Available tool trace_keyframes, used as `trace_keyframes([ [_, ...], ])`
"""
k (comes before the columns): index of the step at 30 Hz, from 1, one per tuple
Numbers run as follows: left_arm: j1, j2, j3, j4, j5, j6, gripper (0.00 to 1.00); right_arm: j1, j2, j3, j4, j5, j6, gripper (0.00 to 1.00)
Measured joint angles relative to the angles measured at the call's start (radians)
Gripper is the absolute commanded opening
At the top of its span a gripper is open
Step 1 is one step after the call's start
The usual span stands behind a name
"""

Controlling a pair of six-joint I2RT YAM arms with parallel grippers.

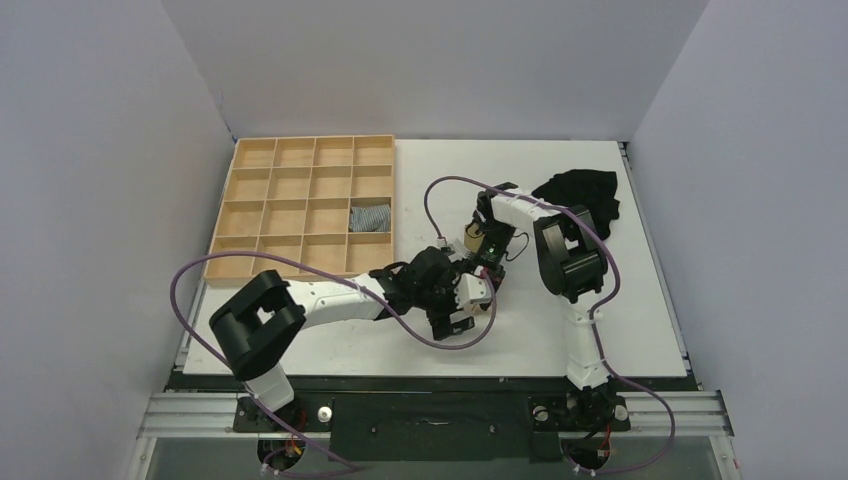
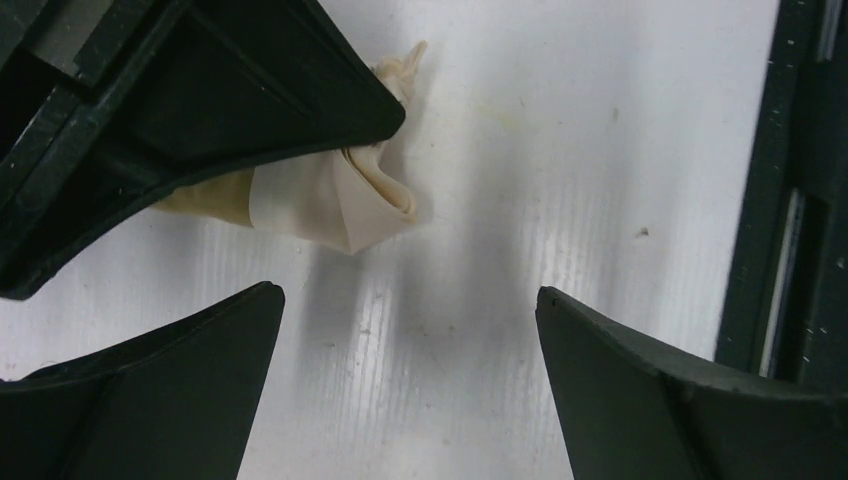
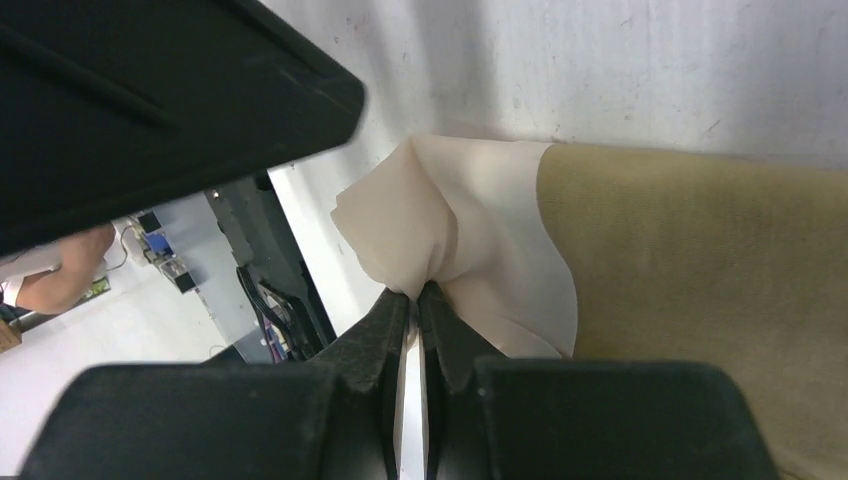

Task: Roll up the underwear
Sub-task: Roll the underwear to the center of the board.

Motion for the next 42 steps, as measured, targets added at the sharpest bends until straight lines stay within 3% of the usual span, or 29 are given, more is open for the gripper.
trace_keyframes([
  [3,-0.013,0.044,0.0,0.067,-0.028,-0.006,1.0,0.0,0.006,0.005,-0.002,-0.005,0.001,0.0],
  [13,-0.054,0.127,0.015,0.189,-0.113,0.002,0.79,-0.002,0.007,0.006,-0.002,-0.006,0.002,0.0],
  [19,-0.079,0.141,0.023,0.2,-0.149,0.007,0.55,-0.002,0.008,0.006,-0.002,-0.006,0.003,0.0],
  [28,-0.093,0.169,0.052,0.196,-0.162,0.011,0.28,-0.002,0.01,0.006,-0.002,-0.007,0.006,0.0],
  [34,-0.092,0.187,0.063,0.188,-0.161,0.008,0.02,-0.002,0.013,0.006,-0.002,-0.01,0.006,0.0],
  [39,-0.078,0.194,0.067,0.179,-0.14,0.0,0.0,-0.002,0.019,0.006,0.0,-0.013,0.013,0.01],
  [42,-0.053,0.198,0.087,0.151,-0.093,-0.016,0.0,-0.002,0.019,0.001,0.005,-0.013,0.024,0.16],
])
